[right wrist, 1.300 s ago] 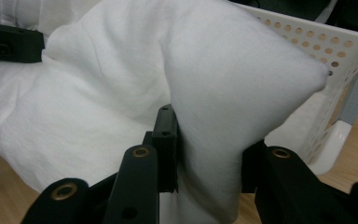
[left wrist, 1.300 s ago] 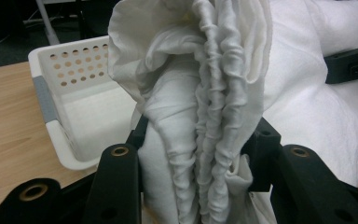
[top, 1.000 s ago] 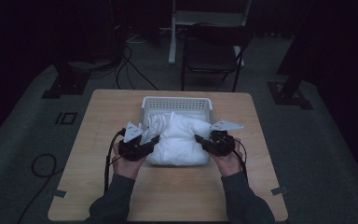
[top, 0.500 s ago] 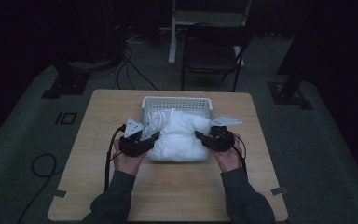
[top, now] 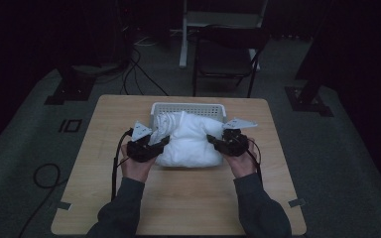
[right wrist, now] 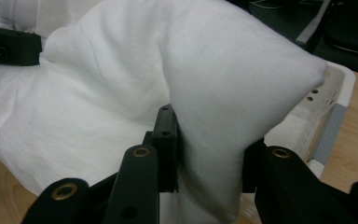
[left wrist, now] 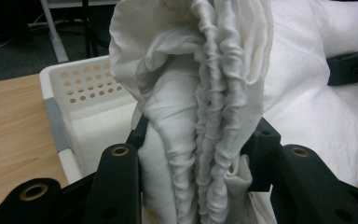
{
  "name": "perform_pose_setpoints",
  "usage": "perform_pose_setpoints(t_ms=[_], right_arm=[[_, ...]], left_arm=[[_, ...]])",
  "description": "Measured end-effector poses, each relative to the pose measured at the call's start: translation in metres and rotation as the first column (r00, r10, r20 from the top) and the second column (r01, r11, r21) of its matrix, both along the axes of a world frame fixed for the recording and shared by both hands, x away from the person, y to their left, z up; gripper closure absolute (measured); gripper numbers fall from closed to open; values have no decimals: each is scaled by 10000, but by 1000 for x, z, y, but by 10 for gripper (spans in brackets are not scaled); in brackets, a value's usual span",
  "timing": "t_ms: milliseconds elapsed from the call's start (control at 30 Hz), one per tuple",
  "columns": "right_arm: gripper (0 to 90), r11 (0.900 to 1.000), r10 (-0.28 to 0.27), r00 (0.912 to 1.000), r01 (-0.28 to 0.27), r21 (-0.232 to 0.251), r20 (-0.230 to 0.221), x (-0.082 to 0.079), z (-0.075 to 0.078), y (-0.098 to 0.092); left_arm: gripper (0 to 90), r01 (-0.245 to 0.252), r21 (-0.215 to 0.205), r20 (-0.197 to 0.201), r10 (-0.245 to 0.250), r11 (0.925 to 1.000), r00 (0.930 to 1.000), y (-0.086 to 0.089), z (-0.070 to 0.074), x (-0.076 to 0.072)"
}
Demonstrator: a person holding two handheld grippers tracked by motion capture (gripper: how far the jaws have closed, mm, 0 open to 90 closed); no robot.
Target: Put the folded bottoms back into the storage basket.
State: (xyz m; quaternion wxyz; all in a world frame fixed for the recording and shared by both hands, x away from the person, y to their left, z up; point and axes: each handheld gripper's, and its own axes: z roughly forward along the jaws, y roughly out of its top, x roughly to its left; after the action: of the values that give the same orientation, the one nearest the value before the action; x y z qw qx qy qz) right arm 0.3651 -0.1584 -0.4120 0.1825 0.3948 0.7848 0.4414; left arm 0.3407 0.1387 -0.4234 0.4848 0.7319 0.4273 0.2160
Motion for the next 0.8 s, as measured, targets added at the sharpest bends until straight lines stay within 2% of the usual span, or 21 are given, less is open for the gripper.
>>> perform_pose_setpoints(t_ms=[367,800], right_arm=[[694,9999,-73,10000,73,79,36,8,4,0],[695,9998,-188,9998,188,41,97,22,9,1]], left_arm=[[578,-78,-10,50,78,10000,10000,-1,3,8],[578,-183,-186,-20,183,9997,9998,0,7,24]])
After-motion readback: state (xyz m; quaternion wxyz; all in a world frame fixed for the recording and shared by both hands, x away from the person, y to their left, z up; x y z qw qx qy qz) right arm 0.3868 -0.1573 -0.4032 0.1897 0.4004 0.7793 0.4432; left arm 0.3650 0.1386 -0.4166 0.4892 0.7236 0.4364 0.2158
